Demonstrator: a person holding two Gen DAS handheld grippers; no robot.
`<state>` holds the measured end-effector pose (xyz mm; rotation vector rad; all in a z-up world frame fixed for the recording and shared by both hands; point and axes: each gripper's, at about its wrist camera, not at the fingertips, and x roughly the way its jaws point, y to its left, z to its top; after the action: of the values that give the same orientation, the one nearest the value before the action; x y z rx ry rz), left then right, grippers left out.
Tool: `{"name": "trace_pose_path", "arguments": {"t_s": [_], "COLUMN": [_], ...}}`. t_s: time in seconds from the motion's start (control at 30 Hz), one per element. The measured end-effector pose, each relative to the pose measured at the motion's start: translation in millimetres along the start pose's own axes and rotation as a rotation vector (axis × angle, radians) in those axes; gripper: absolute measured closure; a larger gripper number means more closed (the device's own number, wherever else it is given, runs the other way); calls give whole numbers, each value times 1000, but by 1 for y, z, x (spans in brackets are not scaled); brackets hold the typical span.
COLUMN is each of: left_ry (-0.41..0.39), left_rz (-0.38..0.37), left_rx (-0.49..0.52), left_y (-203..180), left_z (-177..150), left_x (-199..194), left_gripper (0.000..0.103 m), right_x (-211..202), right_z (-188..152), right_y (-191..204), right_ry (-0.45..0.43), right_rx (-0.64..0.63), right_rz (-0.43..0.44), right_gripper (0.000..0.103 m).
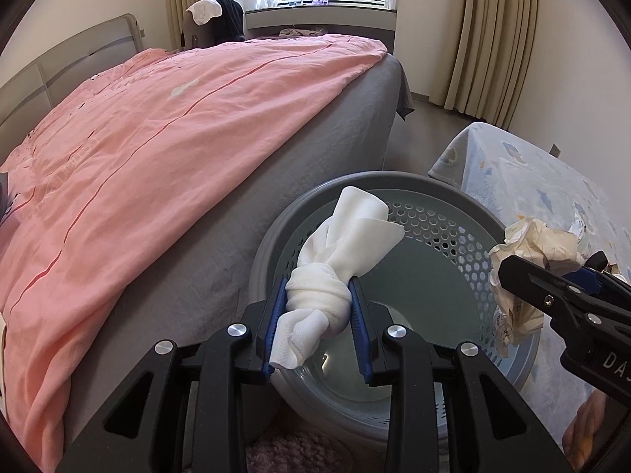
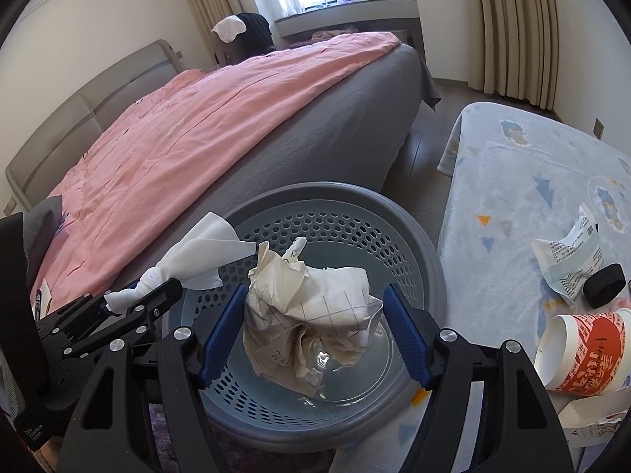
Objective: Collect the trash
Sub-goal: 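Open both tools to drop the tissue and cloth into the basket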
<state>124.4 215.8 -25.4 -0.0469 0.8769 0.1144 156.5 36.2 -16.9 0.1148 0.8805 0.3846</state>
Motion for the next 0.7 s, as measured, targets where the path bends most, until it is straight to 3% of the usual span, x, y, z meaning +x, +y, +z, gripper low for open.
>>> {"name": "trace_pose_path", "arguments": {"t_s": [0.3, 0.43, 0.53, 0.7], "left_ry": [-5, -11, -27, -25], "left_rz": [-2, 0, 7, 11], "left_rx": [-22, -32, -37, -53], "left_y": [4, 6, 8, 12], "left_z": [0, 0, 0, 0], "left_x": [0, -1, -5, -4], "left_gripper": [72, 60, 45, 42], "right_x": [8, 5, 1, -3], "right_z": [0, 1, 2, 2], "right_y": [2, 2, 0, 1], "right_ry": [14, 1, -19, -33], "right_rx": [-21, -22, -12, -12], "right_rz": [-6, -13, -11, -23], "right_gripper": [33, 30, 17, 15]}}
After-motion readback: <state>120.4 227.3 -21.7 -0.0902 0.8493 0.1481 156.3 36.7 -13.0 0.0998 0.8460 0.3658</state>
